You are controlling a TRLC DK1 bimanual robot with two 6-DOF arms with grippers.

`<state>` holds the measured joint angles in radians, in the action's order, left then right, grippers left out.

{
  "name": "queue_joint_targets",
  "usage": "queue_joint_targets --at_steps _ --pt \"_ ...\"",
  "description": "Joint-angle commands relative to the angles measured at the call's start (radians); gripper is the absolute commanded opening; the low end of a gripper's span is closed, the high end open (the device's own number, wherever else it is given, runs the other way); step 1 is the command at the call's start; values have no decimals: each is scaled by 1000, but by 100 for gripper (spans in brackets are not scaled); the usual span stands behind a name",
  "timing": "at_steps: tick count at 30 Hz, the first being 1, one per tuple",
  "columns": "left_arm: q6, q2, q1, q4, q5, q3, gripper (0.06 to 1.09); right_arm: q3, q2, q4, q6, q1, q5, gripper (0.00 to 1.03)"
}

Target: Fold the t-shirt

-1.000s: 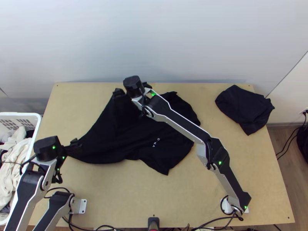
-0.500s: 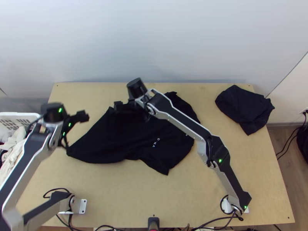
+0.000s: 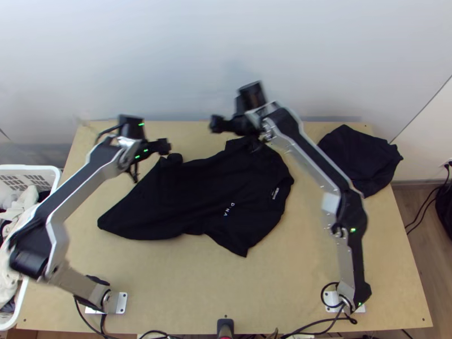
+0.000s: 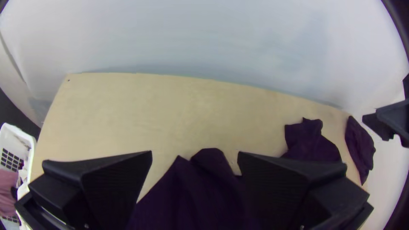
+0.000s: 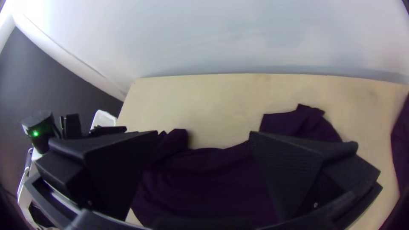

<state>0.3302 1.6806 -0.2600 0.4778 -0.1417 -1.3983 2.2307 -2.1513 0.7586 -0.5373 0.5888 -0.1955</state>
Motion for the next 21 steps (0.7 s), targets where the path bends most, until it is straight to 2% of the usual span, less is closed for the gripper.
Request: queue_joint_targets --at_steps 1,3,4,21 --pt "-6 223 -94 145 25 -257 96 -88 100 19 30 -135 -2 99" --pt "-25 235 -96 151 47 -268 81 -98 114 19 37 -156 -1 99" --pt "-26 240 -96 151 63 -268 80 -103 120 19 37 -168 -2 99" --pt "-123 231 -97 378 86 -281 81 -230 146 18 60 -264 1 99"
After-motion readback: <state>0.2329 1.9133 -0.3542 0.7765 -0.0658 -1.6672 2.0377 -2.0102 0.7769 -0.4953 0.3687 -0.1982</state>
